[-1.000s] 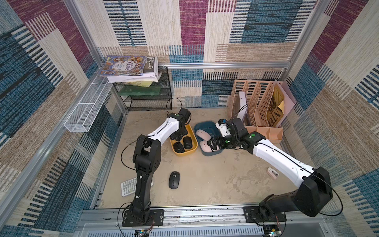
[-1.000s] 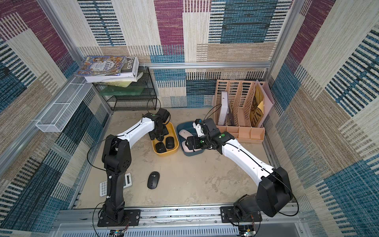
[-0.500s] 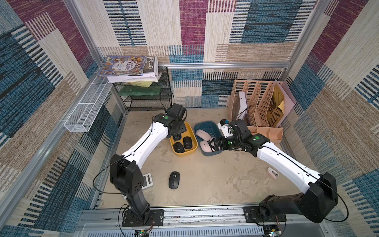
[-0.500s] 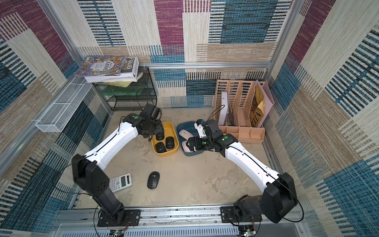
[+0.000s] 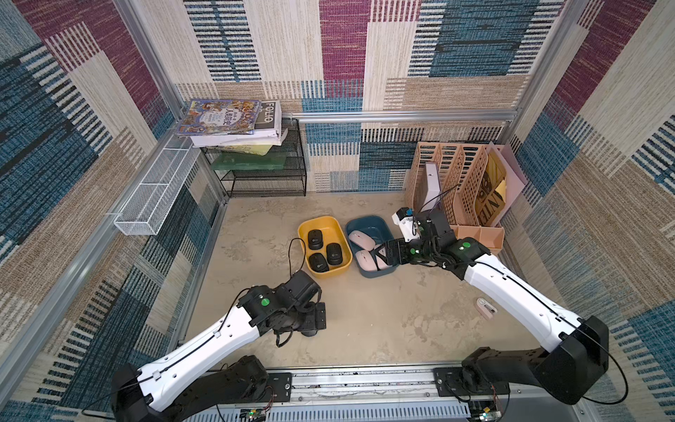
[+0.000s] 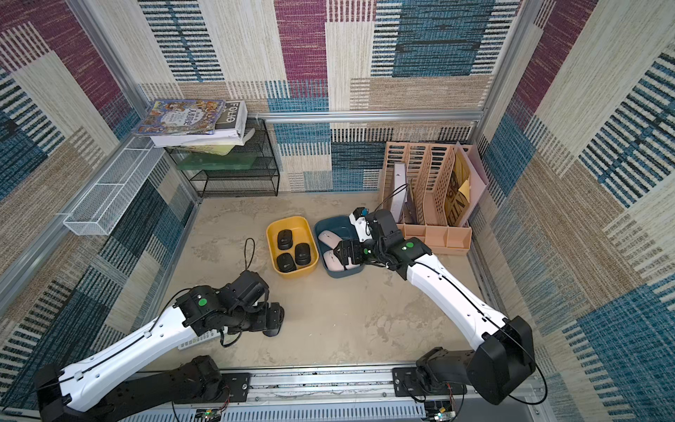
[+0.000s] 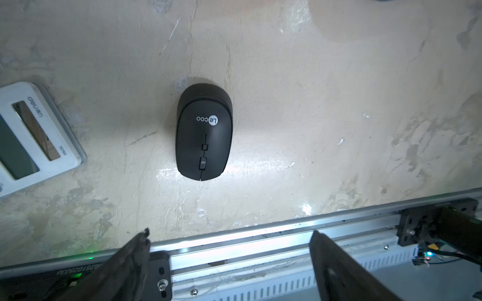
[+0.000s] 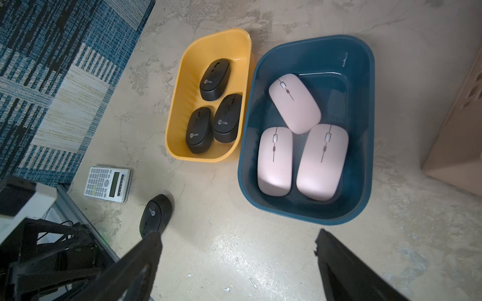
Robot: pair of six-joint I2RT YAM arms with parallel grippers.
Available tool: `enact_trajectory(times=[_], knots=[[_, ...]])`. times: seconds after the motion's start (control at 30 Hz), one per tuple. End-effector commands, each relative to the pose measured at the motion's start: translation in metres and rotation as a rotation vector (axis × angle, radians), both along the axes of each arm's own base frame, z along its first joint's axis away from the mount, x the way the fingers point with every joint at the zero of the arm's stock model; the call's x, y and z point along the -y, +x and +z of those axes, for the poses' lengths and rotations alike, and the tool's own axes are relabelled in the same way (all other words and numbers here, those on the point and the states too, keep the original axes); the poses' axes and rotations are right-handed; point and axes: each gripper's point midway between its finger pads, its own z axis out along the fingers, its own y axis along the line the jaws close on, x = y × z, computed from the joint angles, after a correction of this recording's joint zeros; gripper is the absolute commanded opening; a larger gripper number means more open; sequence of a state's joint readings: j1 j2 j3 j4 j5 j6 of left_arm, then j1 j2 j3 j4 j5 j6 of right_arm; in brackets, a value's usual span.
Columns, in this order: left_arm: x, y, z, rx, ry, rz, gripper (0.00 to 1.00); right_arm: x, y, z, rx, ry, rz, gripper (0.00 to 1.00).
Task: Place the mice by color into the storage box
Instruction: Move the mouse to the center of the board.
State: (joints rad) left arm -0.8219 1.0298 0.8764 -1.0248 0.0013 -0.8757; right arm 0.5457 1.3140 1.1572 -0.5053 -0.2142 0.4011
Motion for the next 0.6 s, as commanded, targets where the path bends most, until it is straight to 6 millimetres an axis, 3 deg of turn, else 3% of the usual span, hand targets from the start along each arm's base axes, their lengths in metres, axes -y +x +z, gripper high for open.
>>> enact_trajectory(times=[0.0, 0.33, 0.57], knots=[[0.001, 0.003, -0.009, -0.005, 0.055, 0.014, 0.99, -0.003, -0.003, -0.001, -0.006, 0.004, 0.012, 0.96], [-0.009, 0.024, -0.053, 0.003, 0.245, 0.016, 0.99, 0.006, -0.015, -0.014, -0.026, -0.023, 0.009, 0.96], [0.003, 0.042, -0.077, -0.014, 0.251, -0.030, 0.99, 0.012, -0.018, -0.009, -0.014, -0.030, 0.010, 0.96]])
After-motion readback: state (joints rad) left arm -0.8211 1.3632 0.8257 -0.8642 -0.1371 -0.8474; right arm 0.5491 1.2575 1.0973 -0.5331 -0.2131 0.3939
